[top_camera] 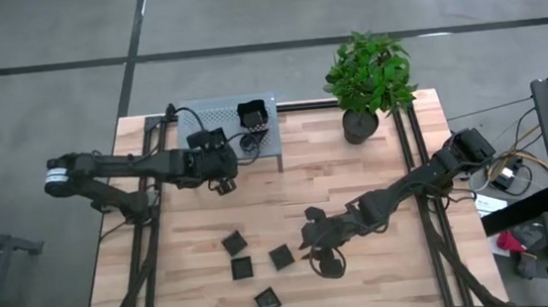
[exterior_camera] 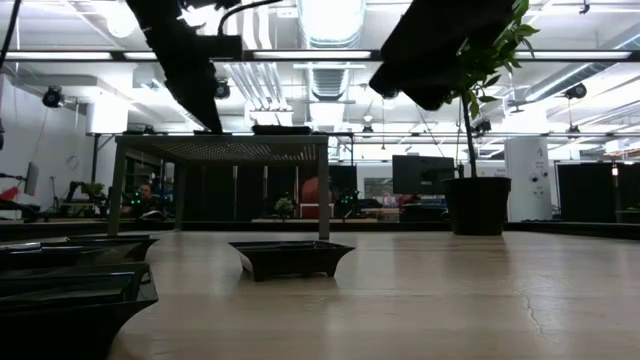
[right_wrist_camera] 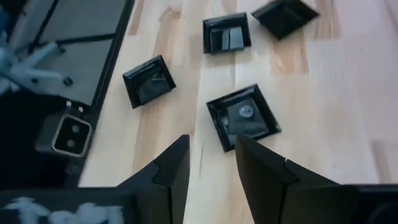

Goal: Pick & Place Mini shaped plates
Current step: Stack the square plate on top of the square plate on the shelf

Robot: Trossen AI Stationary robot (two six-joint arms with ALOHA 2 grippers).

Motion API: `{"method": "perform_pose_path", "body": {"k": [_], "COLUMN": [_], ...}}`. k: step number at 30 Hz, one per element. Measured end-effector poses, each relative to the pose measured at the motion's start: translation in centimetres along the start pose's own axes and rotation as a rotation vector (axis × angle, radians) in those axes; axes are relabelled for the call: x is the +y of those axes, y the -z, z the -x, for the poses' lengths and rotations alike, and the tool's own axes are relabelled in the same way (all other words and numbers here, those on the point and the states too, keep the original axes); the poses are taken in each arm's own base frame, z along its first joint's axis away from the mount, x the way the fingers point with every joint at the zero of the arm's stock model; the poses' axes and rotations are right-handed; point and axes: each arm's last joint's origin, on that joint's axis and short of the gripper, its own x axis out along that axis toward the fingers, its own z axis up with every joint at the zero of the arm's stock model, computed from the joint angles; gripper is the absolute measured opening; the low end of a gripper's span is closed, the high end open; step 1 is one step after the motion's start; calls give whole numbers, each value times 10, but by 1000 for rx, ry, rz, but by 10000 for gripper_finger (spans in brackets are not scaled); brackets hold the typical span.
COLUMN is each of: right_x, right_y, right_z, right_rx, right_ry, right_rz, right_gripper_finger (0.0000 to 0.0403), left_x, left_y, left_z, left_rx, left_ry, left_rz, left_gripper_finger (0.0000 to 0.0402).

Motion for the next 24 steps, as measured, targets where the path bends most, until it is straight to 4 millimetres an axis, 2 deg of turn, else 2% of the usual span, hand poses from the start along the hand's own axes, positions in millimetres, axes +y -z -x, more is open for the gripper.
{"method": "perform_pose_path", "body": {"k": [4, 7, 10, 16, 24], "right_x": [-1, -3, -2, 8, 12], "right_y": [3, 5, 9, 17, 18], "right_z": [-1, -2, -7, -34, -60], "right_rx": [4, -4, 5, -32, -8], "right_ry": [4, 38, 50, 12, 19], "right_rz": [-128, -157, -69, 154, 207], "right_gripper_finger": [117, 111, 105, 97, 87], "left_x": [-14, -28, -46, -77, -100], "left_y": [-1, -4, -10, -13, -9], "left_z": [9, 20, 35, 70, 104], "left_rx": [-28, -81, -179, -359, -489], "left_ry": [143, 252, 356, 531, 688], "left_rz": [88, 146, 168, 160, 144], "left_gripper_finger": [104, 104, 104, 104, 104]}}
